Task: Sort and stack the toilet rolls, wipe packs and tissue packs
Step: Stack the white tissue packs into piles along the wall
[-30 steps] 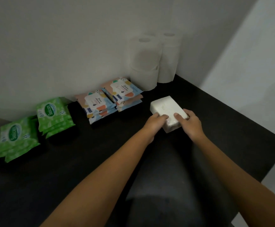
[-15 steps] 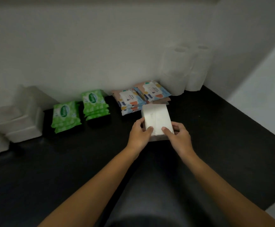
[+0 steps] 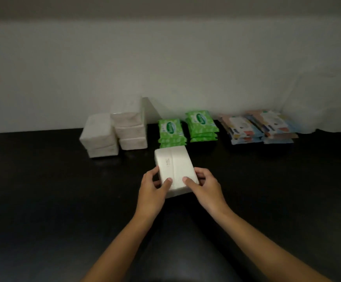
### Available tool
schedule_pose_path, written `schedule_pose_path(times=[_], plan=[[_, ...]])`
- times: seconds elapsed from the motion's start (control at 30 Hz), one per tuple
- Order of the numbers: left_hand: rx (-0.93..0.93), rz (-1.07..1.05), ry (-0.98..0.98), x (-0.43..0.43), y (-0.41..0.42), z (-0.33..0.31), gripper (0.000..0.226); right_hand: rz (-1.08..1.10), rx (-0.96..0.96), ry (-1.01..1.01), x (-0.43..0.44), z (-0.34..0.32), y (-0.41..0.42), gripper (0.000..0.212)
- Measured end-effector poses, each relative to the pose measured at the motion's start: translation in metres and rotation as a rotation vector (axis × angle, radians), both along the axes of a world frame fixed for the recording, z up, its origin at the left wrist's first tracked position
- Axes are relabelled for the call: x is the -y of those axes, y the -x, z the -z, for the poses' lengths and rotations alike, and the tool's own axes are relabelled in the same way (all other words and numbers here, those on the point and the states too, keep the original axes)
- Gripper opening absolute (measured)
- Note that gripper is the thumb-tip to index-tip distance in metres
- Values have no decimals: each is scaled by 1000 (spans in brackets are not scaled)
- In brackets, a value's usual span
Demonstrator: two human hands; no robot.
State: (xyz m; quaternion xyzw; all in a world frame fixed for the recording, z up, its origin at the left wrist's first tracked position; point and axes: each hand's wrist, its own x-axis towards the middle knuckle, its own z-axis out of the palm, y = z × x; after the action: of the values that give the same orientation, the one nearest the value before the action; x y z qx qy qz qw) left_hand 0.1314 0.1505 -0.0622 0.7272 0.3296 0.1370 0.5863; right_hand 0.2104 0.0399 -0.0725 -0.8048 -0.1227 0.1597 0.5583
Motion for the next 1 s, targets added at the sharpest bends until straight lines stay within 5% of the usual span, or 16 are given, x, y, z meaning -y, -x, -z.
schedule_pose_path(times=[0.27, 0.5, 1.0], plan=[[32, -91, -19, -107, 59, -24, 55, -115, 38, -49, -113, -18, 50, 47], [133, -107, -29, -182, 65, -55, 55, -294, 101, -62, -178, -46, 50, 78], [177, -76, 75, -261, 8, -51, 48, -52, 175, -147, -257, -50, 24, 46]])
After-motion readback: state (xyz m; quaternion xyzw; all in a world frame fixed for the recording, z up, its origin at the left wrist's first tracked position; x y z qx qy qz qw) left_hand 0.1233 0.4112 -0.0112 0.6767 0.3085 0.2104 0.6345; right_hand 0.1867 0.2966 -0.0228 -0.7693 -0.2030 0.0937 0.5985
